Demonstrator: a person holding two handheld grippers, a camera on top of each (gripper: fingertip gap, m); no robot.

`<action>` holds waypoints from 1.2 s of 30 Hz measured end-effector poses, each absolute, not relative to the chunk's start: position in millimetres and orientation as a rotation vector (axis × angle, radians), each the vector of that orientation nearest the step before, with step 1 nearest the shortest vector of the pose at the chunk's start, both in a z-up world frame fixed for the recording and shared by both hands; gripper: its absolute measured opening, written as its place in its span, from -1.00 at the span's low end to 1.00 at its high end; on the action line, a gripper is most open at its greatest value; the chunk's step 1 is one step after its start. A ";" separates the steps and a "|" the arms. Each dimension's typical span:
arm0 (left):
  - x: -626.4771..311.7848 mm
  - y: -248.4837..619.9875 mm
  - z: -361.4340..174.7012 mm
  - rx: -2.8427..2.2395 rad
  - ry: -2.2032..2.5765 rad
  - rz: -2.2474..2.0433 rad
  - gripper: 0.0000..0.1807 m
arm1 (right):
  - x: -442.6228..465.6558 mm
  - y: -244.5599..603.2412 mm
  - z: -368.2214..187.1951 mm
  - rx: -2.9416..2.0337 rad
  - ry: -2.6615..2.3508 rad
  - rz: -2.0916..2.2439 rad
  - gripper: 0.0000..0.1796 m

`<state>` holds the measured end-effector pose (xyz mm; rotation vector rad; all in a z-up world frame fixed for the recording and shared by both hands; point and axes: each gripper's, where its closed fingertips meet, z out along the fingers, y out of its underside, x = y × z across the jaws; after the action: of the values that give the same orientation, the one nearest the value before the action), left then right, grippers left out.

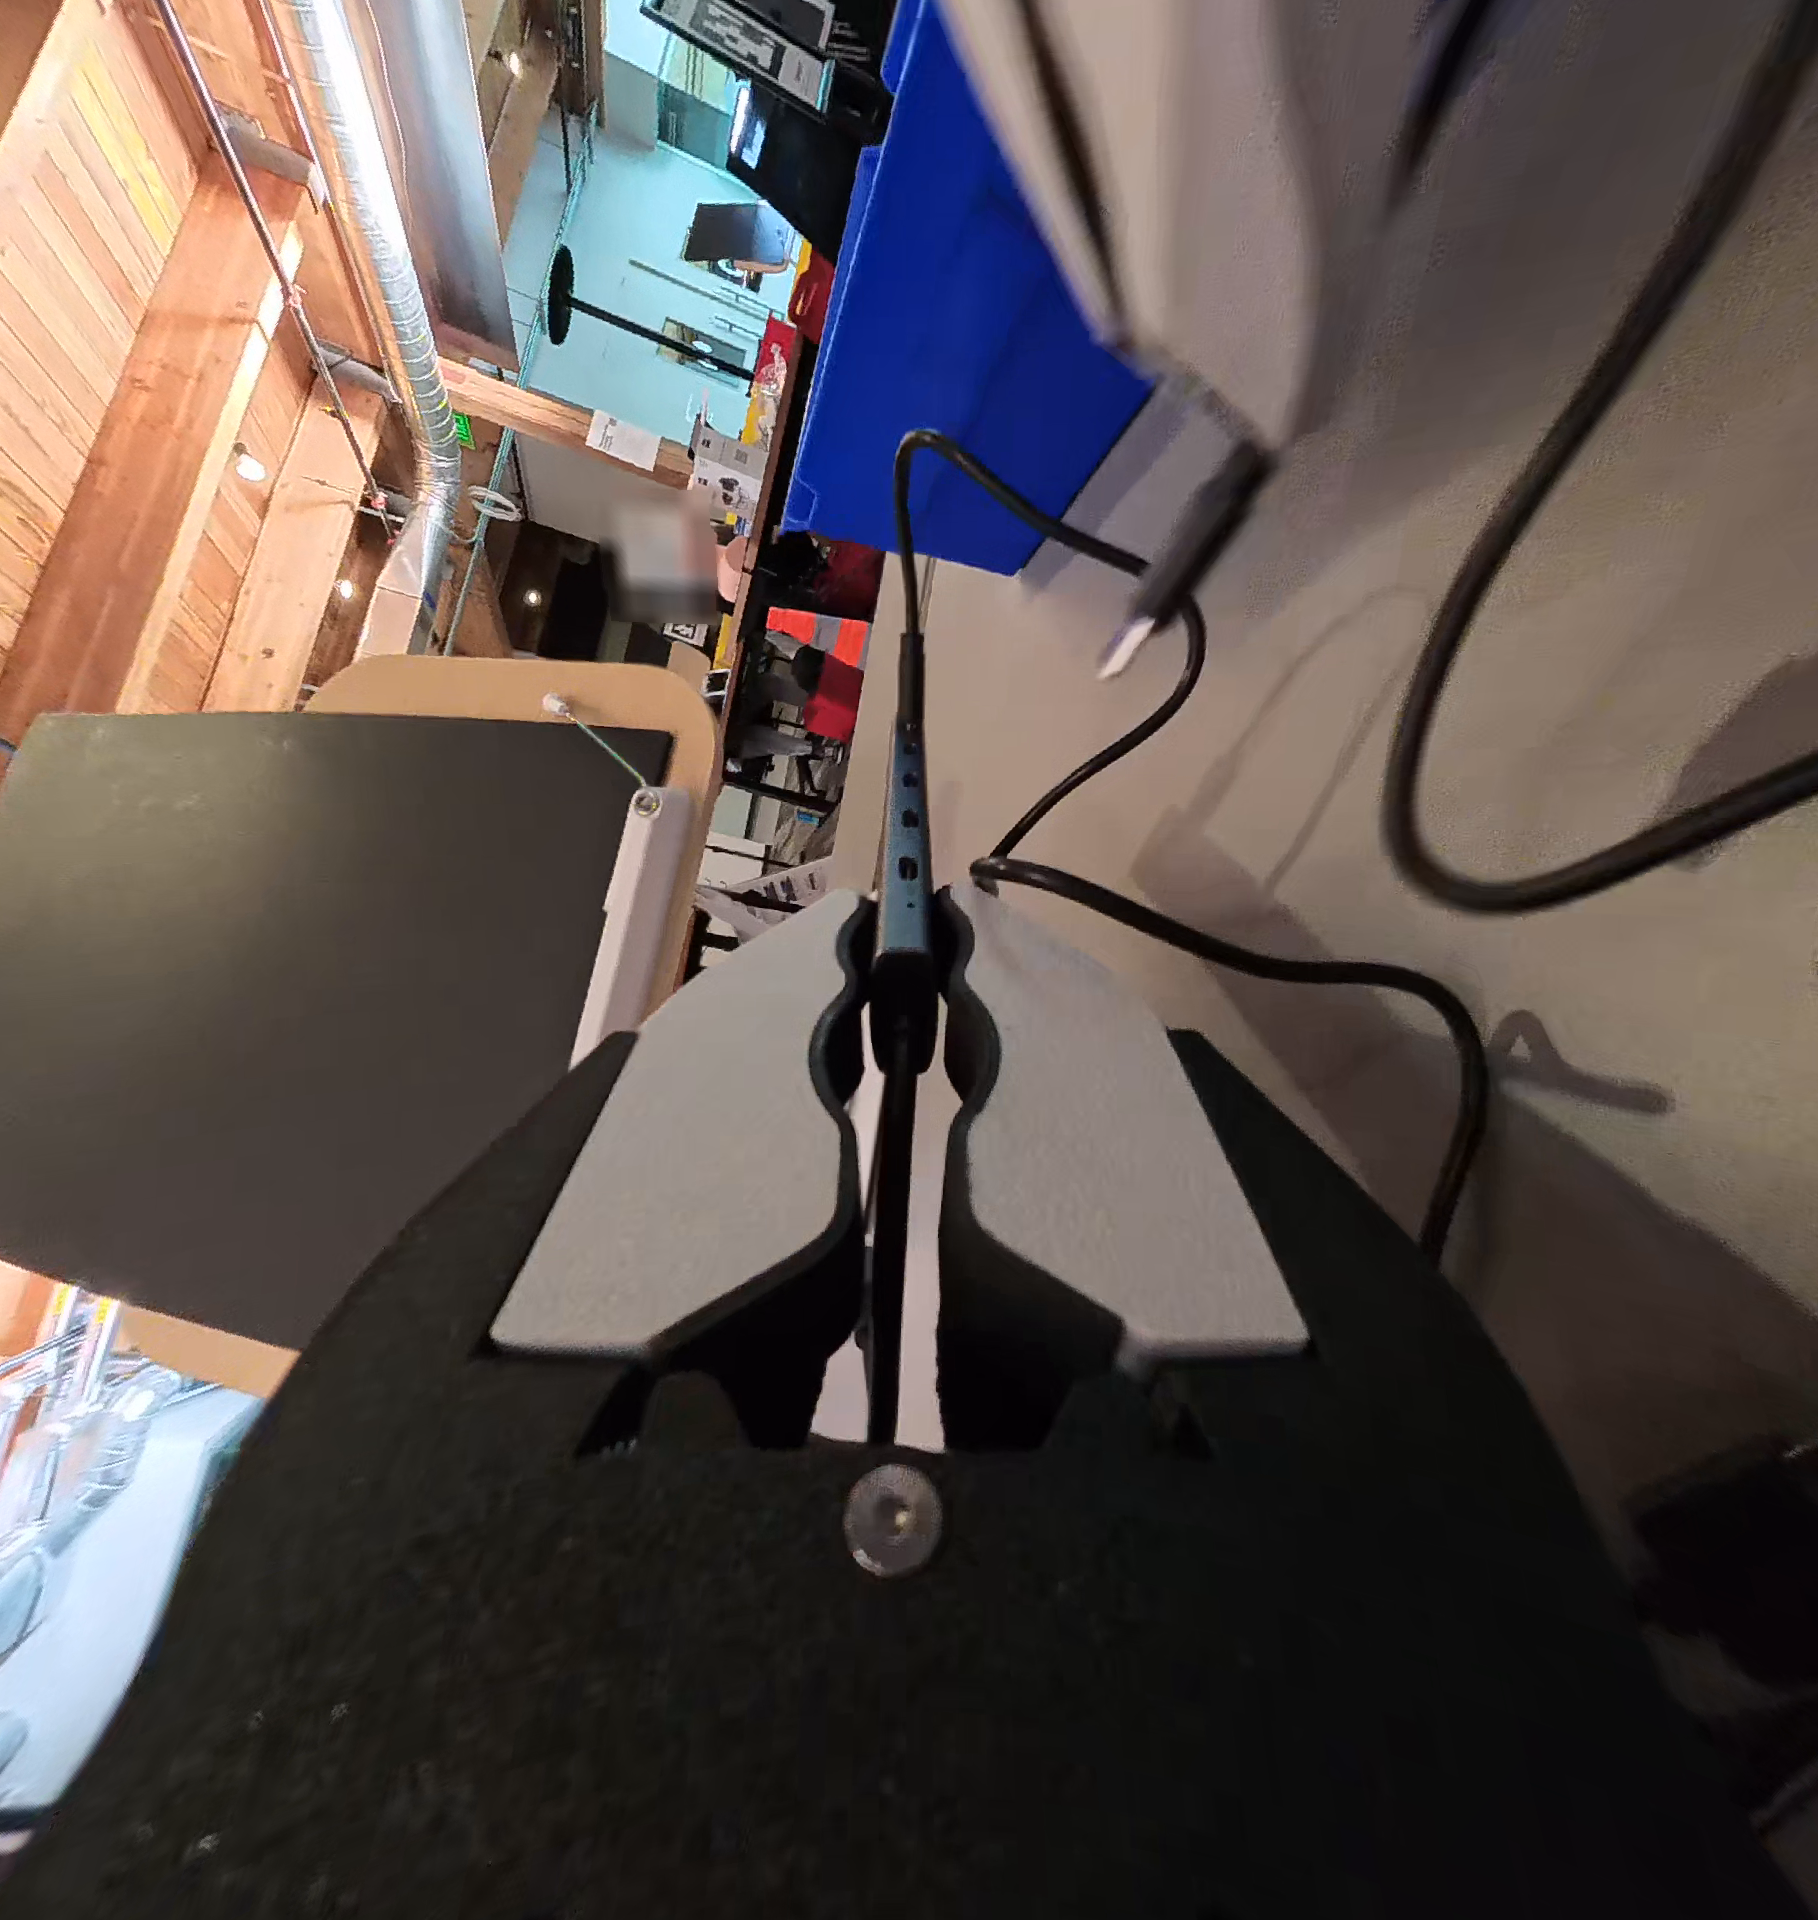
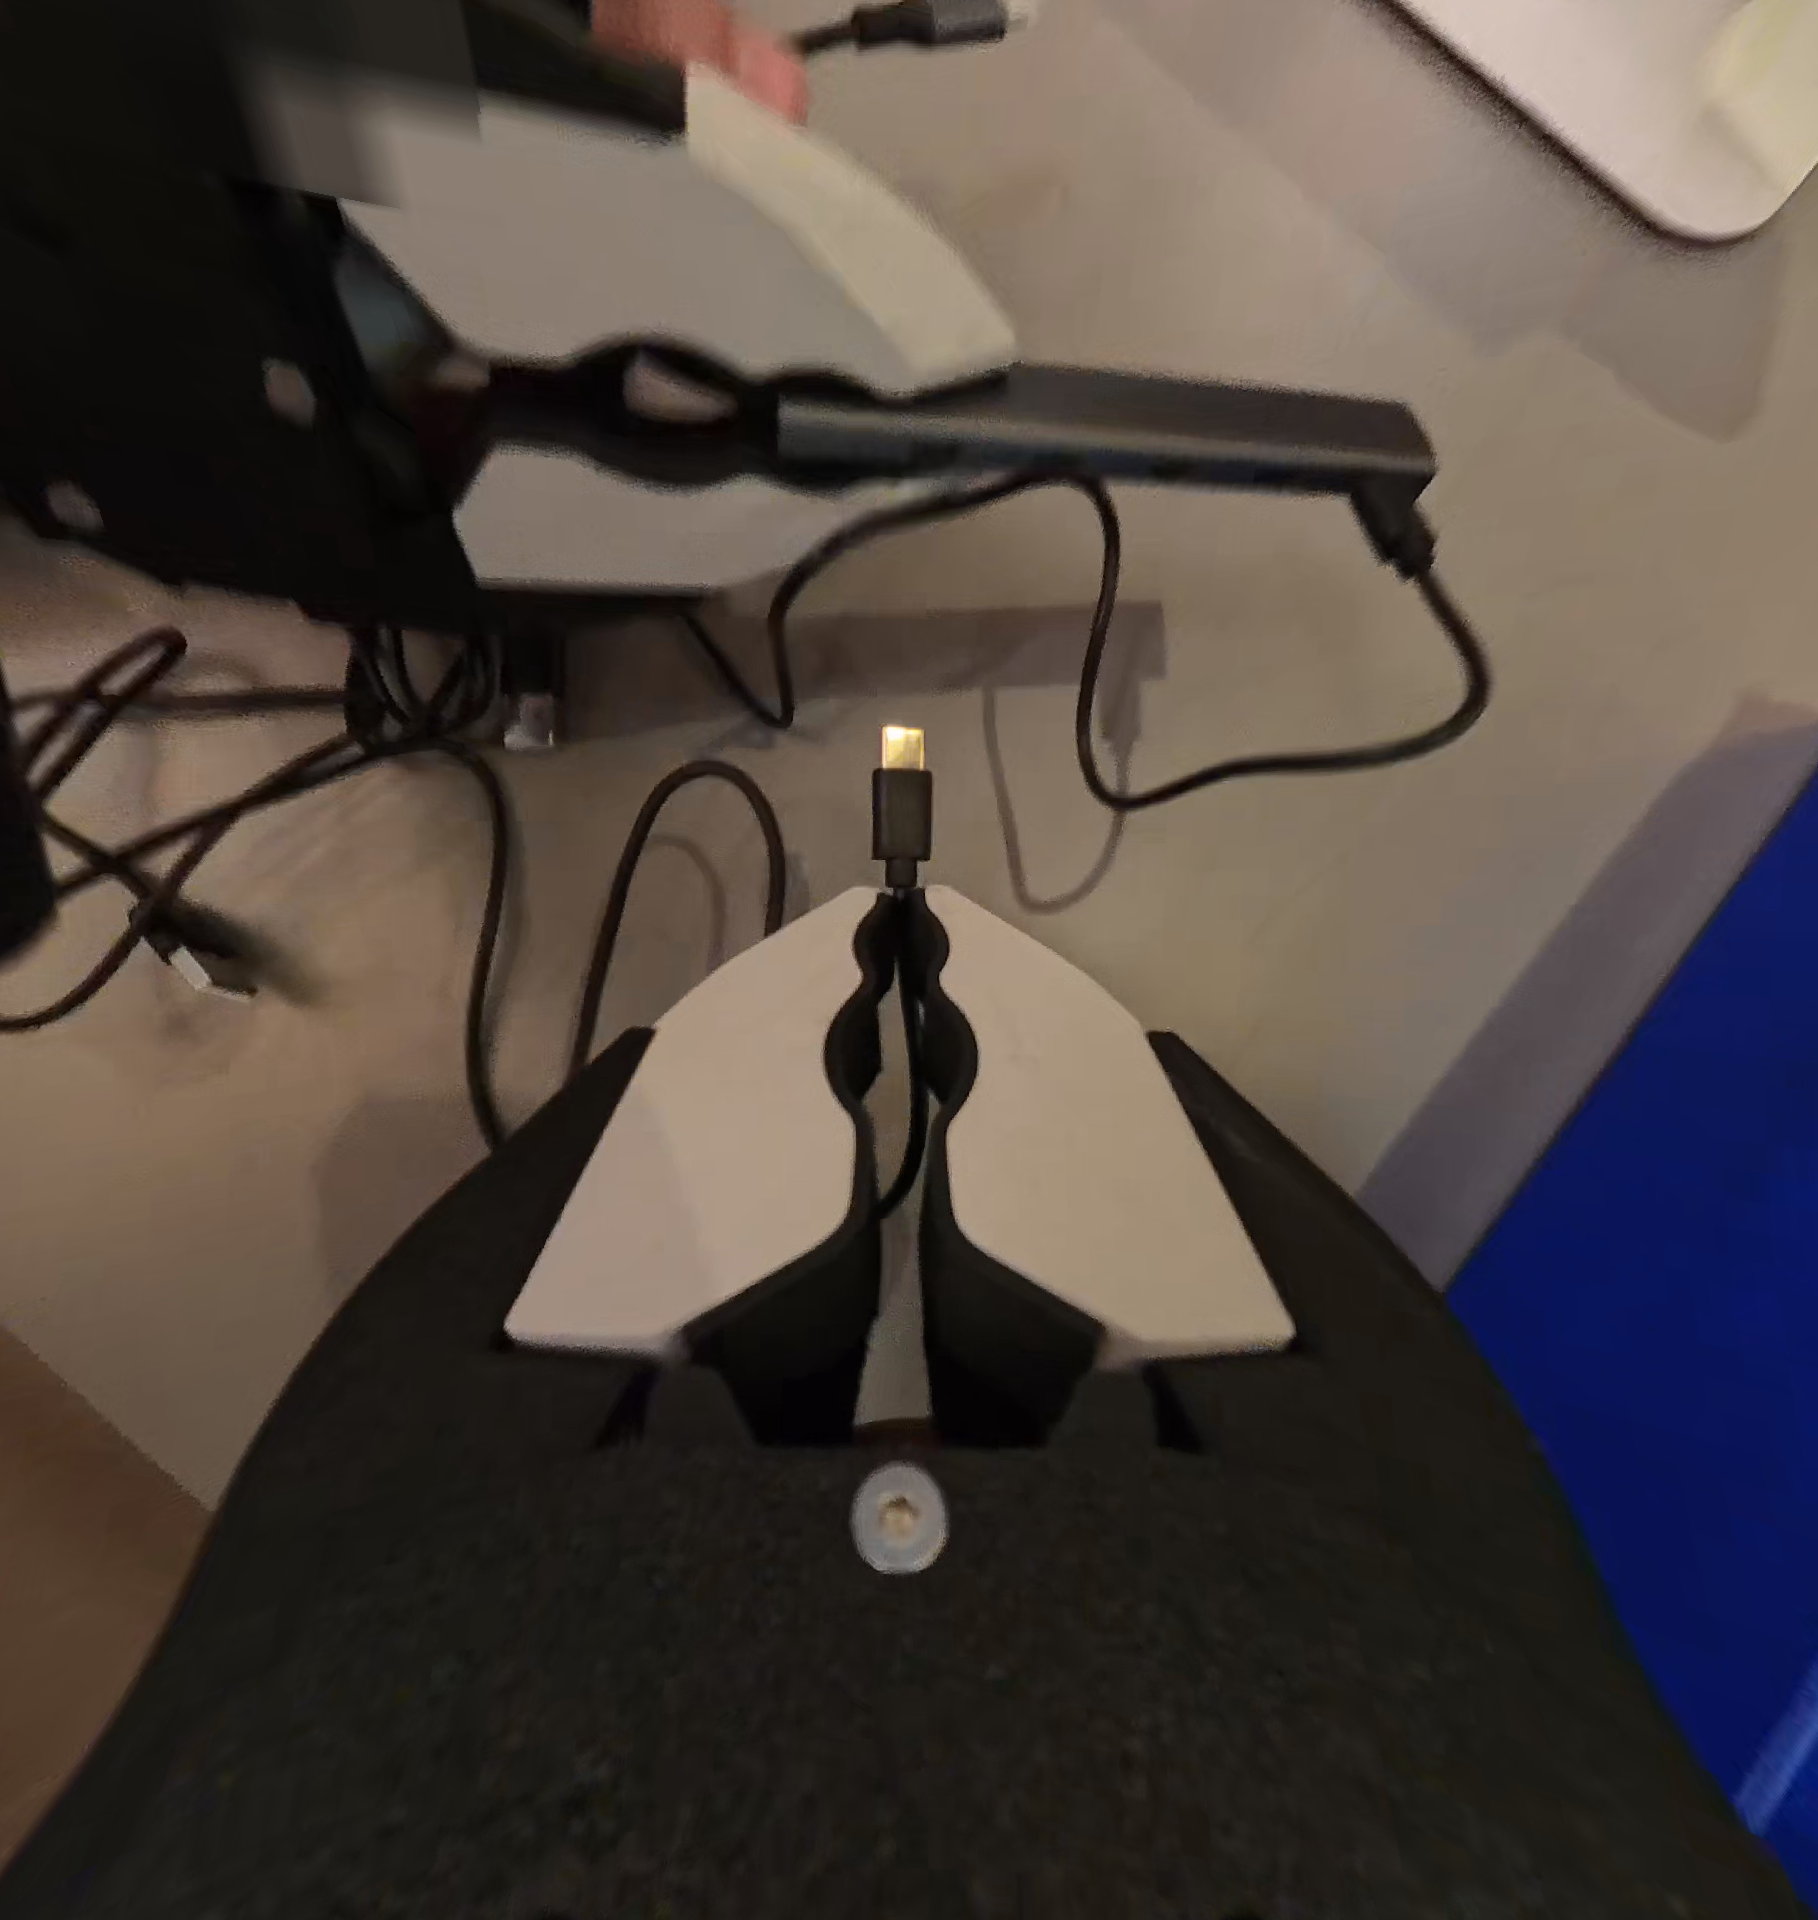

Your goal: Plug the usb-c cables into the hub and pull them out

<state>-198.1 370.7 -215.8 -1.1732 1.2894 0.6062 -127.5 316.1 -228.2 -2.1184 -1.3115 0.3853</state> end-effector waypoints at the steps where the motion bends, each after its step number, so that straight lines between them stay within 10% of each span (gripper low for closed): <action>1: -197.4 369.7 -215.7 -1.166 1.296 0.627 -0.90 | -132.0 318.2 -223.5 -2.121 -1.304 0.402 -0.99; 36: -179.8 357.7 -220.3 -1.233 1.282 0.547 -0.90 | -149.9 334.2 -198.7 -1.851 -1.209 0.657 -0.99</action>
<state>-179.8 357.7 -220.3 -1.2334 1.2824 0.5472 -149.9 334.2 -198.7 -1.8509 -1.2093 0.6568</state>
